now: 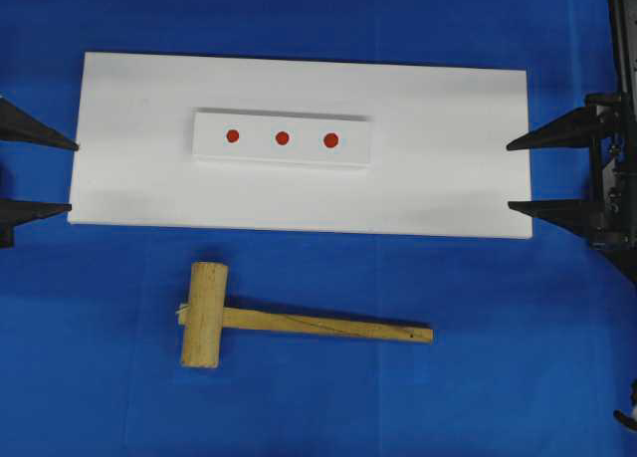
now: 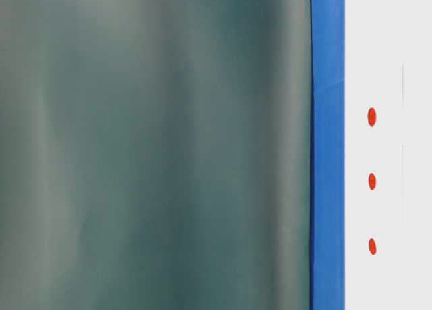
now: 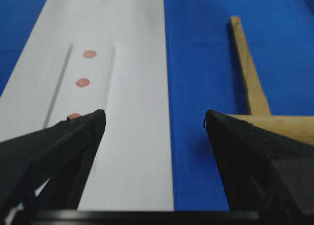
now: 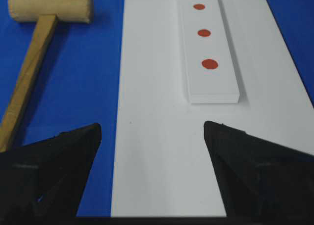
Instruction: Hit the mark with a hammer.
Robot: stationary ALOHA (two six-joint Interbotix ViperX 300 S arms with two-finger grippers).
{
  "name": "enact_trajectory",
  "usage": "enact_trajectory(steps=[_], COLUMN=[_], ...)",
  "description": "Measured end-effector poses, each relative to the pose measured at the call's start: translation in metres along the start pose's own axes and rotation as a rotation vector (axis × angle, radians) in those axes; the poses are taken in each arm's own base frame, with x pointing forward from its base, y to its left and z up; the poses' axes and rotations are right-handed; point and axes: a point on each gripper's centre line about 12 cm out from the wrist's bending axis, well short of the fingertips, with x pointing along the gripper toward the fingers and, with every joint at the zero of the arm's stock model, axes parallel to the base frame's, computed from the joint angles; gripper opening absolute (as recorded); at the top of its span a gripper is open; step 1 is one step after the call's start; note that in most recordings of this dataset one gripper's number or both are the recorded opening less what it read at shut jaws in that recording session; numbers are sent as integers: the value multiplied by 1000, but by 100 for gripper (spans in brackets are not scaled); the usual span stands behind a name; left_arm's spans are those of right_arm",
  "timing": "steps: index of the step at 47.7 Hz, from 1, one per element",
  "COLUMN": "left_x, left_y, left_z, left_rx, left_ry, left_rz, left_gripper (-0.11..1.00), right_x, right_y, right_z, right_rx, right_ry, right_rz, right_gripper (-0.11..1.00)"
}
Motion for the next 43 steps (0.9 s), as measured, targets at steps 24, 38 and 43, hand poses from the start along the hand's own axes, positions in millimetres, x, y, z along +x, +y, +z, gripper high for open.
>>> enact_trajectory(steps=[24, 38, 43], left_x=[0, 0, 0], left_y=[0, 0, 0], left_z=[-5, -5, -4], left_rx=[3, 3, 5], left_ry=[14, 12, 11], left_rz=[0, 0, 0], left_gripper=[80, 80, 80], right_x=[0, 0, 0], right_y=[0, 0, 0], right_z=[0, 0, 0], right_rx=[0, 0, 0], right_ry=[0, 0, 0], right_rz=[0, 0, 0], right_gripper=[76, 76, 76])
